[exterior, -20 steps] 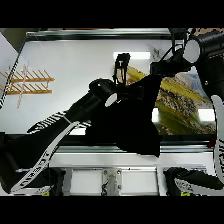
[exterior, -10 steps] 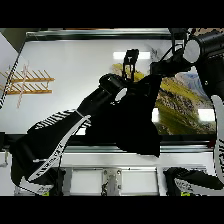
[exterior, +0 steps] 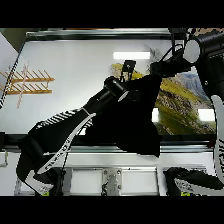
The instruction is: Fold the clothes and pants, and hang the long-sleeved shirts on hangers.
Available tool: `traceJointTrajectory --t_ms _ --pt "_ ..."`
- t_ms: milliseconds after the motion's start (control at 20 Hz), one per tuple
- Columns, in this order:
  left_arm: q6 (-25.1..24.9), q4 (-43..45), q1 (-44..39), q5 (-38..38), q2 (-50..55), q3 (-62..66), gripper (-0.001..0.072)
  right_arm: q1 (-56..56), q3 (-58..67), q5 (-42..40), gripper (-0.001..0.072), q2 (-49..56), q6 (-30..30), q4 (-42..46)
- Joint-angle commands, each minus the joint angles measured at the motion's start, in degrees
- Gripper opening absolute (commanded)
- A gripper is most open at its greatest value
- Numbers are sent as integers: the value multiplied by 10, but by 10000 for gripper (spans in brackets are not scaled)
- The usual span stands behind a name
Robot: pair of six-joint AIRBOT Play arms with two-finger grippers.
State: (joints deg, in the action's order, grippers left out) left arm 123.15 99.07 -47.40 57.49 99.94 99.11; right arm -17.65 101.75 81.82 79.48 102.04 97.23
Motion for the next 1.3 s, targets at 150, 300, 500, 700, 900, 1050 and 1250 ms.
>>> traceJointTrajectory --t_ms 150,300,500,700,900,1050,1250 --pt "3 34 11 74 -24 -83 499 -1 0 1 19 0 0 1" --pt "12 33 11 60 -70 -160 498 -1 0 1 19 0 0 0" --pt "11 35 24 36 -154 -223 157 -1 0 1 19 -1 -3 1" --pt "-89 12 85 60 -257 -159 17 -1 1 39 19 -30 -50 1" --pt "-246 -127 131 108 -343 -47 18 -1 1 144 19 -82 -61 0" --pt "-272 -184 158 234 -386 -40 17 -13 -1 230 19 -108 -61 -11" --pt "-272 -241 179 325 -447 -174 18 -56 -61 237 19 -148 -34 -77"
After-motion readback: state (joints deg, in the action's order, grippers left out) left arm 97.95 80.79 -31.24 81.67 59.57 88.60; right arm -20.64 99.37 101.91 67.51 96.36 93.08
